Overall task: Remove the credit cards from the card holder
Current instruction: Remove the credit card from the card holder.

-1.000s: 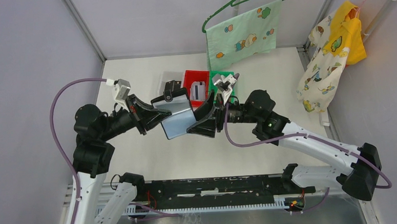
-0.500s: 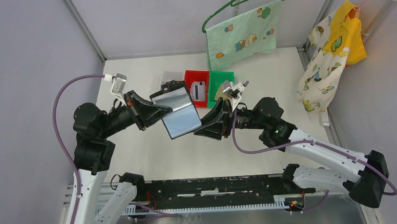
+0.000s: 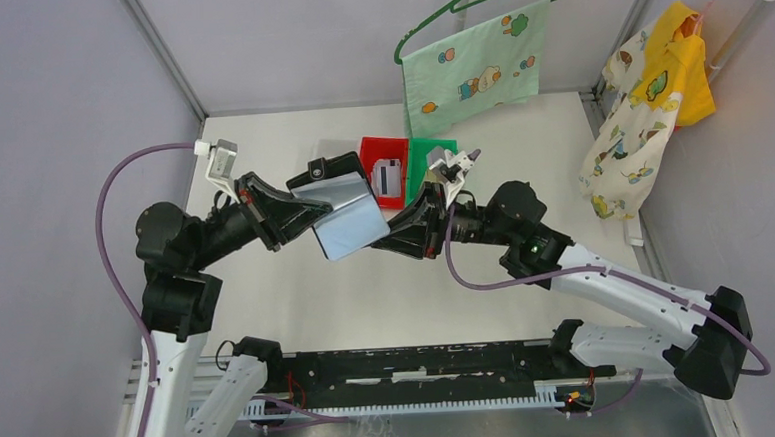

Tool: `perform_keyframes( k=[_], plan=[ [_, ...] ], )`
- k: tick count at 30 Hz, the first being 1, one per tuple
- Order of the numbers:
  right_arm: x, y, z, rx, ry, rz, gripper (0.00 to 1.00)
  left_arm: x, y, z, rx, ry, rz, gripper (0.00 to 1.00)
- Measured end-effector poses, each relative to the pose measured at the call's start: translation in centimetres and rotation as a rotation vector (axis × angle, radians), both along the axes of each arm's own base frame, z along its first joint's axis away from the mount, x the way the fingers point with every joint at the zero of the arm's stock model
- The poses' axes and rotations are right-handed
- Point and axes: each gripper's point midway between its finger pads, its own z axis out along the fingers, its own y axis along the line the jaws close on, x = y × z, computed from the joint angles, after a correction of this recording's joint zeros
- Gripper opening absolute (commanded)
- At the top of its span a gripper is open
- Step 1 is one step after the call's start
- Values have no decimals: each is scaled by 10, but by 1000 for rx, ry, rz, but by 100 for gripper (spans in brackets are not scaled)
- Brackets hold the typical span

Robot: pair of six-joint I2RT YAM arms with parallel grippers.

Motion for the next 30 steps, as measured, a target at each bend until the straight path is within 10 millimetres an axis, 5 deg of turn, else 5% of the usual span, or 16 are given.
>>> perform_keyframes(
  k=[7, 16, 30],
  plan=[
    [3, 2, 3, 10, 12, -6, 23, 0, 0, 3, -6, -10, 1, 2],
    [18, 12, 14, 56, 52, -42, 55, -9, -4, 3, -6, -8, -58, 2],
    [26, 13, 43, 177, 73, -76, 60, -16, -6, -5, 8, 19, -103, 2]
  ],
)
